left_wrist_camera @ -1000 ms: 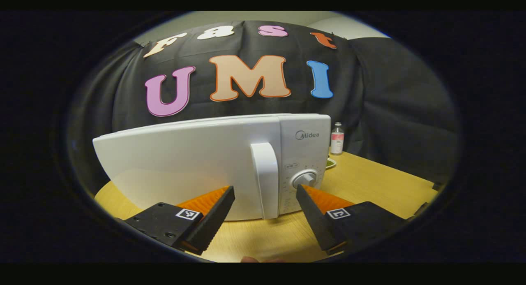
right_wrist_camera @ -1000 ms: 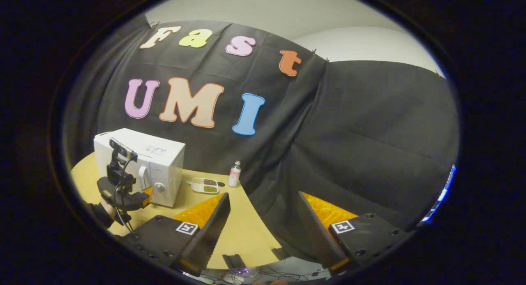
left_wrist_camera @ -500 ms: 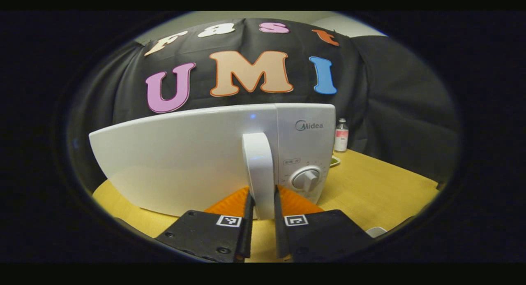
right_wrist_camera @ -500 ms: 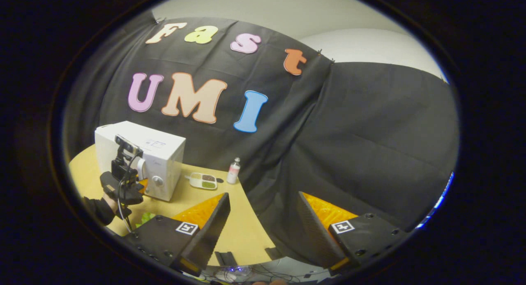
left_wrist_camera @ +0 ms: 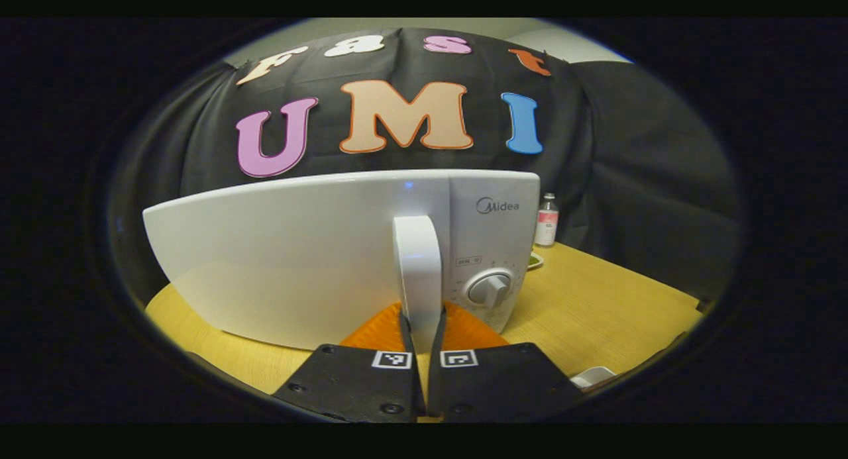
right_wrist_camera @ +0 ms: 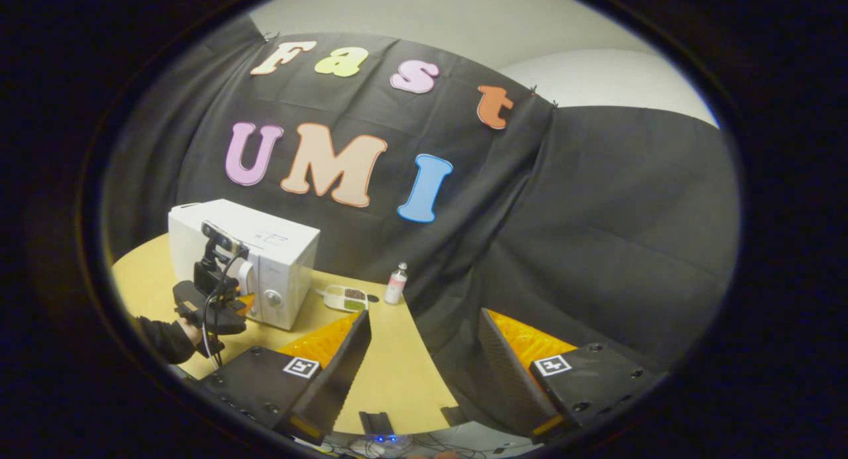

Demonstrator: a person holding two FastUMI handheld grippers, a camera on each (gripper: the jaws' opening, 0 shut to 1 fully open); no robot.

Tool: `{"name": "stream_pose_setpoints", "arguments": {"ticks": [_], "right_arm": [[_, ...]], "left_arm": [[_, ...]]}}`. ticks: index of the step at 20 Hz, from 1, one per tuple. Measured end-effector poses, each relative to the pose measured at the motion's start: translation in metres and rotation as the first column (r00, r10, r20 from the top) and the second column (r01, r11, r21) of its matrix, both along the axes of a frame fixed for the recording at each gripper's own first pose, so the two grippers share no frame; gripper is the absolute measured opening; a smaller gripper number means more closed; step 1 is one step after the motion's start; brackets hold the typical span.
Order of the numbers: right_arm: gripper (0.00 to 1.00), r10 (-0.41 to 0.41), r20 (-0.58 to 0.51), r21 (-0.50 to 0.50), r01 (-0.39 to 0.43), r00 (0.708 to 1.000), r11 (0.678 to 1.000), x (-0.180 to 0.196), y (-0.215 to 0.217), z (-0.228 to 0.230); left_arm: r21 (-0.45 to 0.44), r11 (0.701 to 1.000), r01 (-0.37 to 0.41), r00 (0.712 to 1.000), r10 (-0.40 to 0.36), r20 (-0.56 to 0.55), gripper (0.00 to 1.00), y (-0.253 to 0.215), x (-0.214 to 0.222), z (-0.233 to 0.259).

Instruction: Open the microwave oven with the left hand, put the food in, and close the microwave oven.

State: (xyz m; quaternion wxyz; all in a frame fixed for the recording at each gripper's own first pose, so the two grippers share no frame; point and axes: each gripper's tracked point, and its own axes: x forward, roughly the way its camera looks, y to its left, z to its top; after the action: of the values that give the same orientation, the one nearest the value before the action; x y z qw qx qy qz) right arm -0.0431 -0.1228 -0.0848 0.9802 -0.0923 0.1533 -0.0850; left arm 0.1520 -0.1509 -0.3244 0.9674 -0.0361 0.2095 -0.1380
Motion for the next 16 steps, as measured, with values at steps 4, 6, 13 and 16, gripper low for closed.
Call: {"name": "stream_pose_setpoints", "arguments": {"ticks": [4,6,13,16], "right_arm": [[0.98,0.015,0.013,0.061,-0.016,1.000,0.998,0.005,0.018,0.000],[0.98,0.046,-0.003,0.131,-0.045,0.999,0.990,0.011,0.041,-0.010],[0.98,0.149,-0.004,0.347,-0.138,0.989,0.928,0.032,0.129,-0.026],[0.97,0.152,0.004,0.384,-0.142,0.988,0.913,0.033,0.151,-0.028]], "left_arm": [[0.041,0.999,0.013,0.998,-0.016,0.057,0.00,0.030,-0.076,0.017],[0.037,0.999,0.027,1.000,-0.028,0.005,0.01,0.056,-0.112,0.016],[0.098,0.995,-0.001,0.993,0.013,-0.117,0.01,0.159,-0.194,0.014],[0.126,0.988,-0.086,0.984,0.104,-0.146,0.01,0.211,-0.213,0.011]]}}
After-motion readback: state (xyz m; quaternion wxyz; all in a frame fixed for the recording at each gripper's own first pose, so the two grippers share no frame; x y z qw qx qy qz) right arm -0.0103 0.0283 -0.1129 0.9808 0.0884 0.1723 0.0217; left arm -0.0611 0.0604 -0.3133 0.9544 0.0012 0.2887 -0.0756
